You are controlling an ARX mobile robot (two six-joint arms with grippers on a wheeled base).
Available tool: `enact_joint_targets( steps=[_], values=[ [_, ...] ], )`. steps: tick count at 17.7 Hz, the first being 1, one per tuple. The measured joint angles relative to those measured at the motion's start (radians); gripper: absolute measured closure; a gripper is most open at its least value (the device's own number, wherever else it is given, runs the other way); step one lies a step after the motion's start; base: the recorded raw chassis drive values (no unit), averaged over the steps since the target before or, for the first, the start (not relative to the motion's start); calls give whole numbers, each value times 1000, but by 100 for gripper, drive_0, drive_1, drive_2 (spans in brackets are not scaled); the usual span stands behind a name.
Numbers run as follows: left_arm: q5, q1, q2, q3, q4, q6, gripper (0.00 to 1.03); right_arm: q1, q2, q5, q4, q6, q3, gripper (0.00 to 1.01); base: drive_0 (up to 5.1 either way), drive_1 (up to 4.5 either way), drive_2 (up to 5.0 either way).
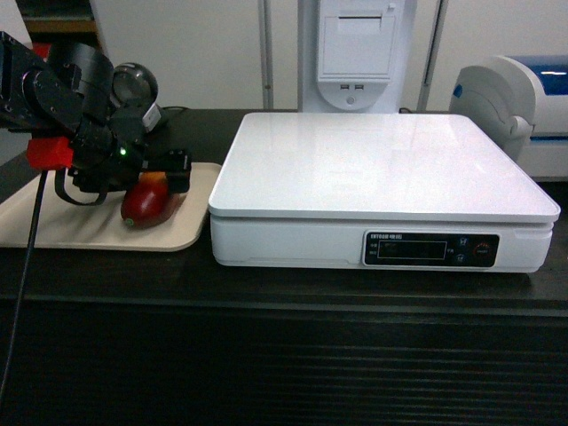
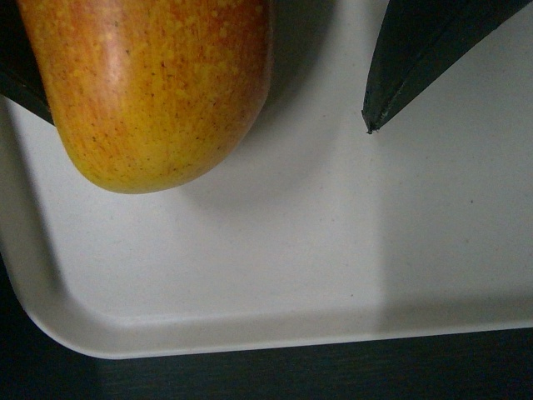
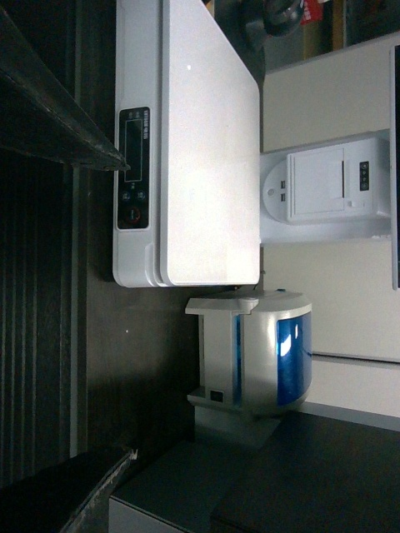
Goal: Place dark red mango on scale at checkout
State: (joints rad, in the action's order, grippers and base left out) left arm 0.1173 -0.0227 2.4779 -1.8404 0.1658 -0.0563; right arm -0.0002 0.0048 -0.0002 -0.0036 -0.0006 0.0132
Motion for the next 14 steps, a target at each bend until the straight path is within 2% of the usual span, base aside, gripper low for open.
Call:
enact_joint_targets(
  steps=[2,5,6,11,14],
  values=[
    [7,0,-6,13,-12,-5,8,0,0,0,0,0,0,3,0,0,0],
    [18,-5,-24,40,-31,-22,38,0,0,0,0,0,0,3,0,0,0],
    [18,-6,-29,48,-39,-27,45,0,0,0,0,0,0,3,0,0,0],
    [14,2,-127,146,-113,-29,45,0,0,0,0,0,0,3,0,0,0],
    [16,-8,-223,169,-154,-8,46,0,0,0,0,0,0,3,0,0,0]
  ],
)
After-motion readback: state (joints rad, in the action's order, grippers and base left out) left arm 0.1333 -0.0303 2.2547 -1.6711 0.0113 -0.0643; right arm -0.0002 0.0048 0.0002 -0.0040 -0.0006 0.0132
